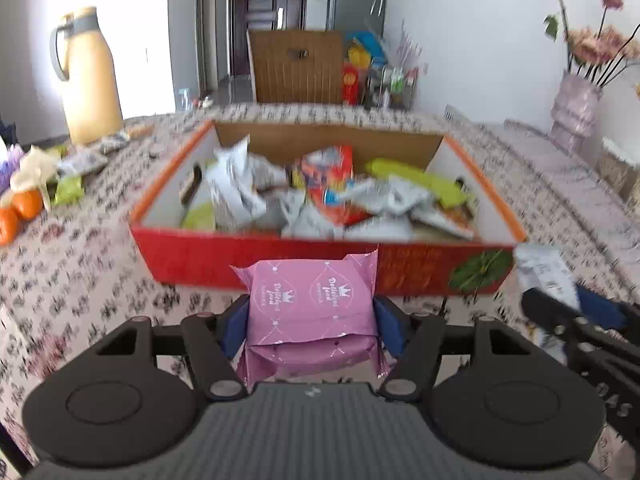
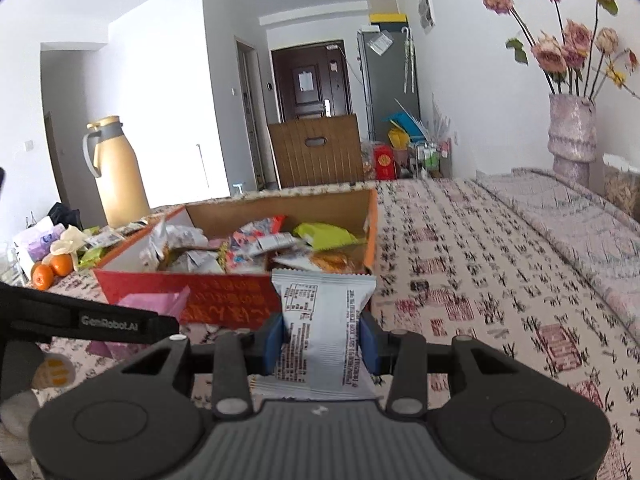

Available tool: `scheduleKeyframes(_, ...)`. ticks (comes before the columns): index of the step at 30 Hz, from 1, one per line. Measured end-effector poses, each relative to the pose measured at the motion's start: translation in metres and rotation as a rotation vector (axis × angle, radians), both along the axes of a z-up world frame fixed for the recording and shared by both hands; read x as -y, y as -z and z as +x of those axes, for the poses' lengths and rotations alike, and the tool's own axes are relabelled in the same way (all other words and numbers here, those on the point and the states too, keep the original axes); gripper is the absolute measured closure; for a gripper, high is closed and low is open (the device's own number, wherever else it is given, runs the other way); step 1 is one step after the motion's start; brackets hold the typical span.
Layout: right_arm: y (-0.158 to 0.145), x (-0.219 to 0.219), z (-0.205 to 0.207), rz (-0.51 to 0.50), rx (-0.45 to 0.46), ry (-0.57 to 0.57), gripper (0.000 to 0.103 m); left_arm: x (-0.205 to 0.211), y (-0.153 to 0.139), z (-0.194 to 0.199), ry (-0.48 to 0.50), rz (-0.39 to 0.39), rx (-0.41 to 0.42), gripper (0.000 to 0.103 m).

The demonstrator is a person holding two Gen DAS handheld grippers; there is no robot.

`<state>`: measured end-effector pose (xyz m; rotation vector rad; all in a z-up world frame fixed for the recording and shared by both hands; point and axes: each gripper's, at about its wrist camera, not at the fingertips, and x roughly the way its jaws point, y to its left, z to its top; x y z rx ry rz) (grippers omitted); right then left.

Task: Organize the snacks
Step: 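Carry the pink and white packets over the cardboard box with both grippers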

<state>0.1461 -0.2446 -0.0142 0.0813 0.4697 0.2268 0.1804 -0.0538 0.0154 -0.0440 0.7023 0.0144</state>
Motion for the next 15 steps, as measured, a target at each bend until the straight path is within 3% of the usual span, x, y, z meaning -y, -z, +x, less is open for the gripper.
scheduleKeyframes(15, -0.041, -0.026, 0.046, -0.005, 0.099, -0.004, 0.064, -0.023, -0.054, 0.039, -0.032, 0.024, 0.159, 0.037)
